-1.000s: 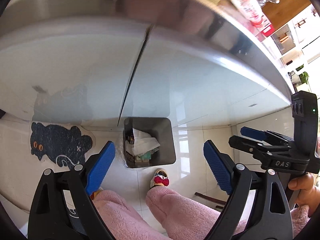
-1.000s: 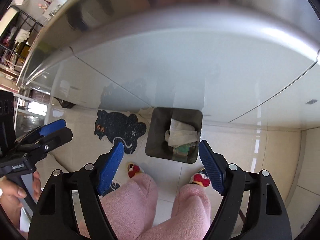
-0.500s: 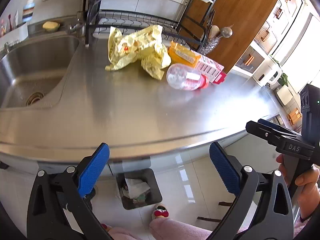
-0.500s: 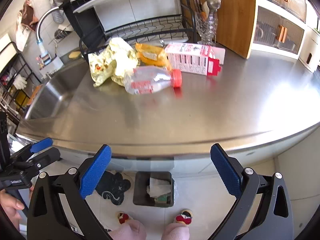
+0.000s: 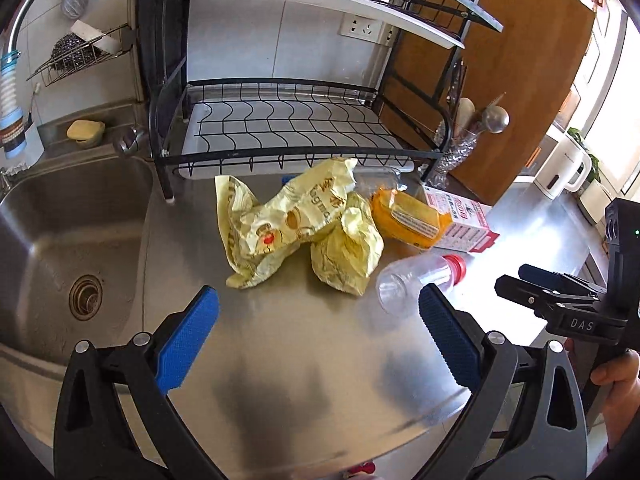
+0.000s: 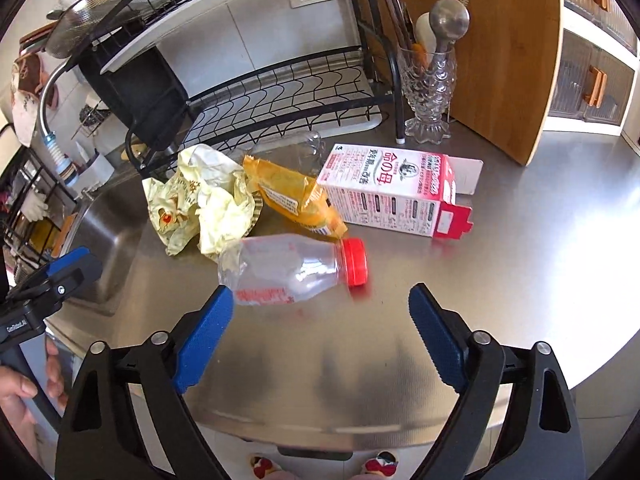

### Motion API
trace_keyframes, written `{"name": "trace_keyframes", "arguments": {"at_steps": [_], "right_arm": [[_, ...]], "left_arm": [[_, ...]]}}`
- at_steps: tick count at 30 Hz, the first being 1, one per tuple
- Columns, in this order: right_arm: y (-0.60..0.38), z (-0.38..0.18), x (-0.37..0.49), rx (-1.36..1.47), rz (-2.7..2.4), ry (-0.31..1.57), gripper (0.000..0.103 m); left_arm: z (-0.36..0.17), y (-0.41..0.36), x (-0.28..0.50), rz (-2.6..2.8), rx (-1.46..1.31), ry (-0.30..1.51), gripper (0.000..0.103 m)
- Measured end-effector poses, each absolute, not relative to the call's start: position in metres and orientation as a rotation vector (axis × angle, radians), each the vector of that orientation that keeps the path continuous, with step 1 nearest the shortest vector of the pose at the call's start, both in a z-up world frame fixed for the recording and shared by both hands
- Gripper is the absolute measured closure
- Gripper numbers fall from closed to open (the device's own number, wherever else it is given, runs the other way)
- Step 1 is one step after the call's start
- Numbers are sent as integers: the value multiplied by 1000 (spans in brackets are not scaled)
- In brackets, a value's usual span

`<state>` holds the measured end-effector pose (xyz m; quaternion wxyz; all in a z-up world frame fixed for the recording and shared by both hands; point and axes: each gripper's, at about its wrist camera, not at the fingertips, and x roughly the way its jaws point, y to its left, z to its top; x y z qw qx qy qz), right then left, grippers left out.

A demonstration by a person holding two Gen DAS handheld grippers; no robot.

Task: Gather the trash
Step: 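Move both tools back over the counter toward the yellow wrapper and orange bag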

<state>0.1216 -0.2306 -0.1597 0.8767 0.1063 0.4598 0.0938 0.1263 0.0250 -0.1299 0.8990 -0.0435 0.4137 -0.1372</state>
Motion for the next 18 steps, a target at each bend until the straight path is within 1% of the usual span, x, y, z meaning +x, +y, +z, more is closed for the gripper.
{"name": "trace_keyframes", "arguments": {"at_steps": [8,14,16,17,18], "right_arm": [[-217,-163,185,179,252,935,17],[-199,-175,212,116,287,947,17],[-194,-180,214,100,301,955,24],[-191,-183,215,92,308,964,25],[-188,-183,215,76,302,950,30]], "left_arm": [[-142,27,191,-213,-82,886,8],[-153,24,224,-199,-80,897,8],[-158,21,230,-212,-79,913,8],[-161,20,232,-225,-82,922,8],[-164,18,233,-239,-86,932,8]]}}
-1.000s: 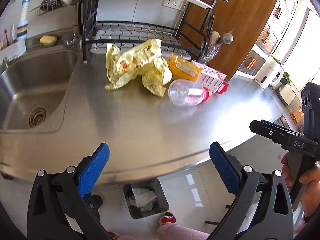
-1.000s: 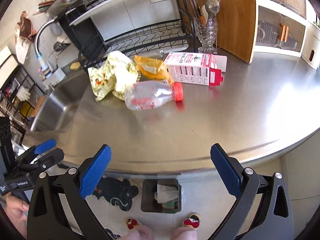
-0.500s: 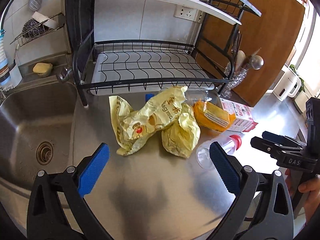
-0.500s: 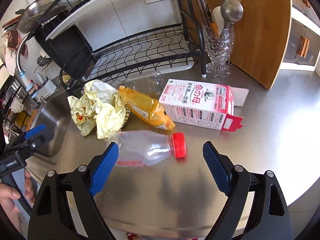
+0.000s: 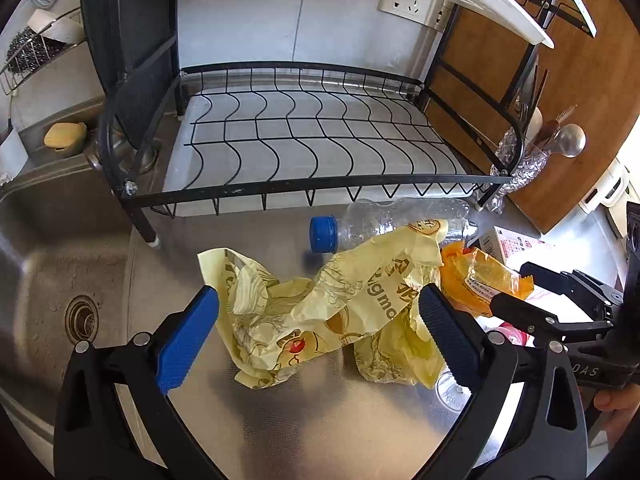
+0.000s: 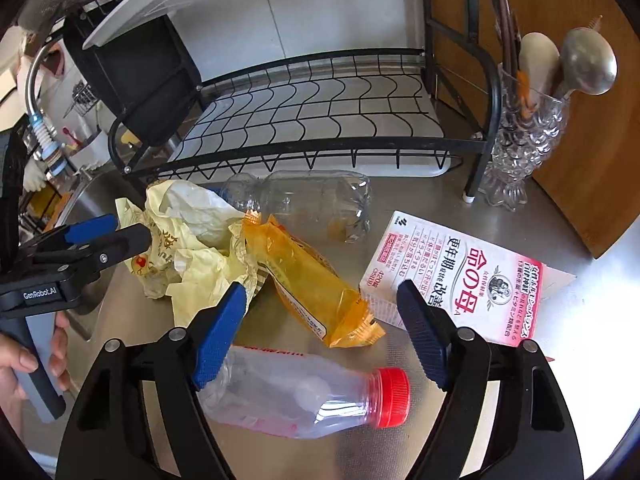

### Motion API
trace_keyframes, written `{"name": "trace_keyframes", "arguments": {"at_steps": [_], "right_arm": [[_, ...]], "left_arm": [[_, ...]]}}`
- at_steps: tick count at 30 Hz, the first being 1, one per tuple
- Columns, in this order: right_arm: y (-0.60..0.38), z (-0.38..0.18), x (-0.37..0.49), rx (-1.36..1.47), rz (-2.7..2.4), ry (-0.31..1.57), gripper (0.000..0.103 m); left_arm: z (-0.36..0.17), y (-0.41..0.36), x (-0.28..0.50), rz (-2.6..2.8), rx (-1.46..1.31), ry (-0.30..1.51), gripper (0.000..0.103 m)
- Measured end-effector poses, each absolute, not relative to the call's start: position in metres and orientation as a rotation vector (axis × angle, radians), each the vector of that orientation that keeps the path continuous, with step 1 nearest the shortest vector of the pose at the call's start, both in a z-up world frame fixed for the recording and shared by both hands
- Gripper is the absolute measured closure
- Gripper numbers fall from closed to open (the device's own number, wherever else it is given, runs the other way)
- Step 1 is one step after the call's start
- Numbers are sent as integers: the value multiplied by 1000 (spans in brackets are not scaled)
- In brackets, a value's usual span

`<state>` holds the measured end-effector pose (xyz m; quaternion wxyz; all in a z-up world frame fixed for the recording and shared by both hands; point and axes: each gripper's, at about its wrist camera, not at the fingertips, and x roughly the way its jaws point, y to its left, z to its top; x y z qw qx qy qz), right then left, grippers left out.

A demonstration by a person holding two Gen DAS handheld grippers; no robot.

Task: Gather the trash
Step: 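Grasp the crumpled yellow wrapper with the left tool while the right tool grasps the orange snack bag, then carry the yellow wrapper and orange bag down over the black bin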

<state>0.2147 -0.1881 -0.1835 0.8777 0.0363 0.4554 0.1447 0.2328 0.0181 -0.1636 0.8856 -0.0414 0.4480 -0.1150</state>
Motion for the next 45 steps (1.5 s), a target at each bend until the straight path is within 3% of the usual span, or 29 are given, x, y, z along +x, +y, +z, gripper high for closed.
{"name": "trace_keyframes", "arguments": {"at_steps": [2,4,6,10,13,19,27,45], "right_arm": [[-185,-183,213,62,312,945,44],[-186,-183,212,56,317,953,71],[-185,-185,213,58,329,973,79],[-186,-187,208,56,332,981,92],[-185,-187,203,49,335,978,94],[-192,-171,195,72,325,921,96],[-208,-135,176,136,339,807,96],[-208,-148,143,140,392,785,96]], "left_arm": [[-168,15,233,-258,-86,947,11],[-172,14,233,-268,-84,956,27],[-174,14,231,-275,-92,967,40],[-177,15,226,-299,-106,994,67],[-180,14,219,-314,-104,1012,82],[-175,18,203,-295,-107,985,97],[-138,34,174,-249,-121,876,101],[-105,60,96,-189,-136,805,101]]}}
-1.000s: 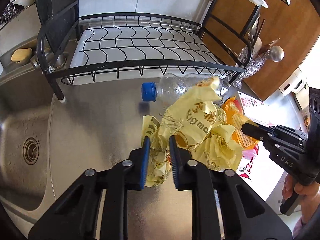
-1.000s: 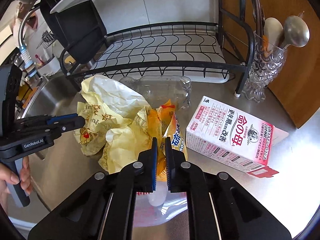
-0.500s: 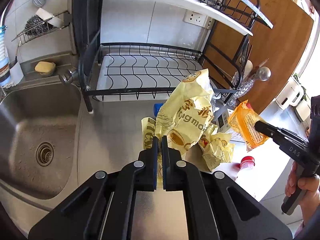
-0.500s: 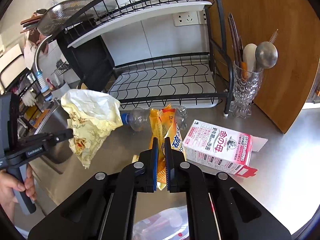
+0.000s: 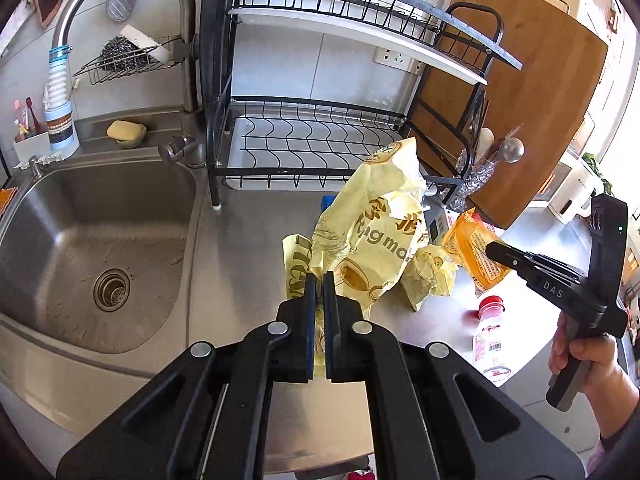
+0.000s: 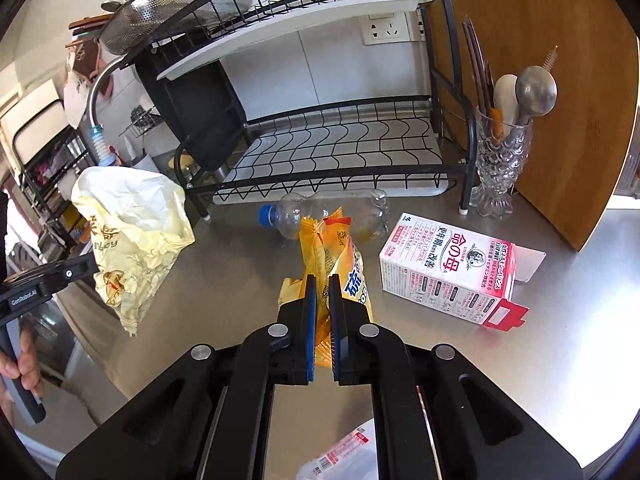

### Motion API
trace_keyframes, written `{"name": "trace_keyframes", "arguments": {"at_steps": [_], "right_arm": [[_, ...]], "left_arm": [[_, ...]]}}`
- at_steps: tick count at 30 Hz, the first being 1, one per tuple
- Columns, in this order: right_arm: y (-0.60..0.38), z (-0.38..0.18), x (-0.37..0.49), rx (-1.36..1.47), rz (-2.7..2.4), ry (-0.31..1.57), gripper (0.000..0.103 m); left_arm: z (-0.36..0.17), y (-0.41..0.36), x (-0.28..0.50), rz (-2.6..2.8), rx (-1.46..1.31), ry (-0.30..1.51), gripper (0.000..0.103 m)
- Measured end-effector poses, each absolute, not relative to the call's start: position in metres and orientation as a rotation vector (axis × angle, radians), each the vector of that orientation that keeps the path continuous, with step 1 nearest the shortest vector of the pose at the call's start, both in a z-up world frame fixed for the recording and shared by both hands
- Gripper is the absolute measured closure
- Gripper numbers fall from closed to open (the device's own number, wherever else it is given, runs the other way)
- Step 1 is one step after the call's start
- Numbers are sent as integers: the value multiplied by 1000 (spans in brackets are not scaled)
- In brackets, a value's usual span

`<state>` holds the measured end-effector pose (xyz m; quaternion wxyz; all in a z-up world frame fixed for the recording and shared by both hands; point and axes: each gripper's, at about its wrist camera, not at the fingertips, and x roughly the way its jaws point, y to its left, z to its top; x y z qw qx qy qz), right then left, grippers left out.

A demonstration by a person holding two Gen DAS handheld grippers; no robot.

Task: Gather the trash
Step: 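Carry the yellow wrapper and orange bag down over the black bin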

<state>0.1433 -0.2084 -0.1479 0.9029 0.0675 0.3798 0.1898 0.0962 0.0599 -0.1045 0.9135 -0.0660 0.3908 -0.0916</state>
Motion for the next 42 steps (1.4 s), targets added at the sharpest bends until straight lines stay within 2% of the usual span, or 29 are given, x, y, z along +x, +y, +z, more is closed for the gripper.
{"name": "trace_keyframes", "arguments": {"at_steps": [12,23,32,42], "right_arm": [[-221,-116,91,167,447,739,96],[-239,-101,3,168,461,805,96],[-243,-139,-57,163,432,941,96],[-223,-236,-75,143,381,1176,96]], "left_arm": [[-94,59,32,-190,-165,790,101],[-99,52,-39,-220,-173,809,101],[-138,52,-85,-245,-186,895,101],[-226,49,-98,-265,-185,1075,101]]}}
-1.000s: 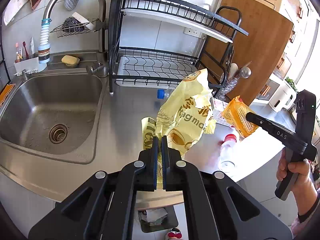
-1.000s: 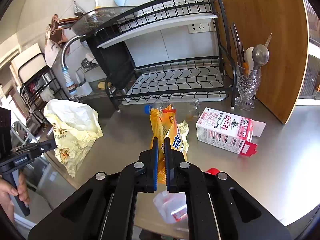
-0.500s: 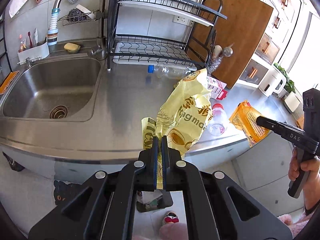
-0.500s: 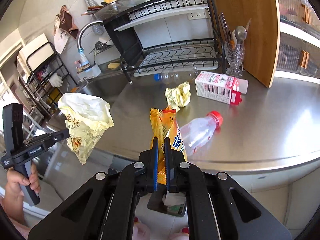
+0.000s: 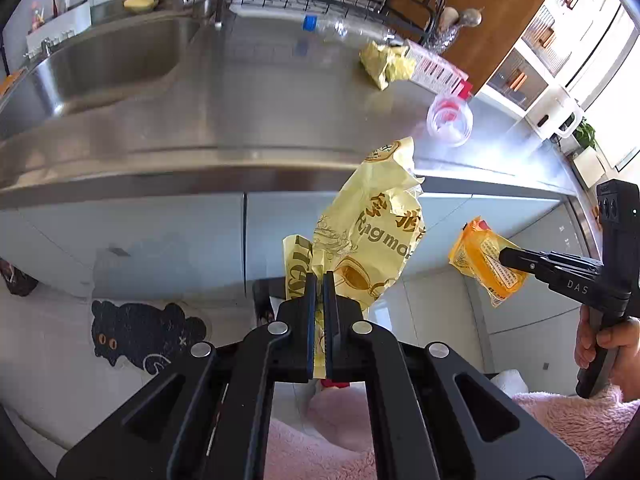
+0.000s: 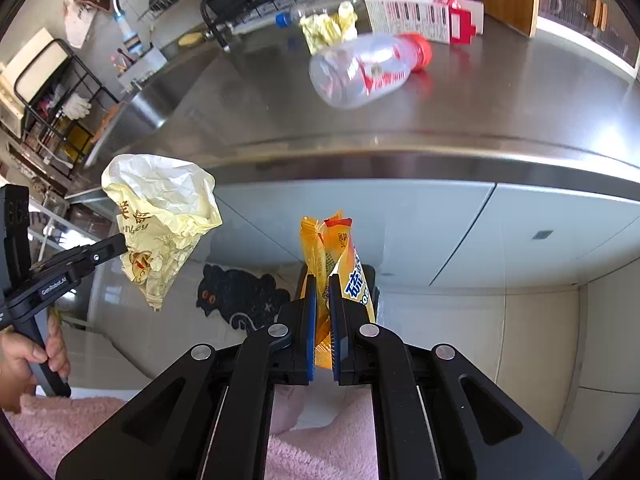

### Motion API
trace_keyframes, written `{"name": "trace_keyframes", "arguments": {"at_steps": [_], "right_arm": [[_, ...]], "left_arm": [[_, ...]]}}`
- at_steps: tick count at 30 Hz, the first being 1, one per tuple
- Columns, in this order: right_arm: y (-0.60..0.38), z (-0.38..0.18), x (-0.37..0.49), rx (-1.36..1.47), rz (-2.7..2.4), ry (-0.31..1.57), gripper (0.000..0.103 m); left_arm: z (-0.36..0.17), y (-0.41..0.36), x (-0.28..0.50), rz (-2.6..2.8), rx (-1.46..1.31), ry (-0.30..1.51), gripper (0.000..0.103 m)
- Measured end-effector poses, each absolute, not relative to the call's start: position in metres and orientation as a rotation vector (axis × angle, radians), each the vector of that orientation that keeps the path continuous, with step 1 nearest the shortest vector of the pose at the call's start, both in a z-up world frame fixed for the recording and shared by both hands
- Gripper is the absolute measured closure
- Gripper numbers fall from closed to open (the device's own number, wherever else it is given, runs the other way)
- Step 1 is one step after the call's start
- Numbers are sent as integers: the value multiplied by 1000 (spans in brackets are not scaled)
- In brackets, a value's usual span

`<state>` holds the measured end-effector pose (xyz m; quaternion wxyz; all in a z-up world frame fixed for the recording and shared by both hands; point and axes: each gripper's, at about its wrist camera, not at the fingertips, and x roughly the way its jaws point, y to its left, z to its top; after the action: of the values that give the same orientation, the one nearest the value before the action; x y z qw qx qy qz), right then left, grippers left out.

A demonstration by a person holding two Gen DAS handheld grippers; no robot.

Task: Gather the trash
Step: 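Carry the yellow wrapper and orange bag down over the black bin, then open both tools to drop the wrapper and bag into the bin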

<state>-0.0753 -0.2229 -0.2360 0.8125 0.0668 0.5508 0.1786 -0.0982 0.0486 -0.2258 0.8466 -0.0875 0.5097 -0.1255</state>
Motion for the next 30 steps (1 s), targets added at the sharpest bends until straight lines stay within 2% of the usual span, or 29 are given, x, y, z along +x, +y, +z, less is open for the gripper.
{"name": "trace_keyframes", "arguments": {"at_steps": [8,19,30], "right_arm": [[-201,-311,-72,128,355,1306,96],[-191,-403,-58,237,330,1414,96],[-161,-469,-47,246,320,1505,96]], "left_arm": [[-304,48,-88,-236,-187,1222,101],[-394,45,-69,-190,-235,1328,101],[-468,36,-36,-113,-267,1411,101]]}}
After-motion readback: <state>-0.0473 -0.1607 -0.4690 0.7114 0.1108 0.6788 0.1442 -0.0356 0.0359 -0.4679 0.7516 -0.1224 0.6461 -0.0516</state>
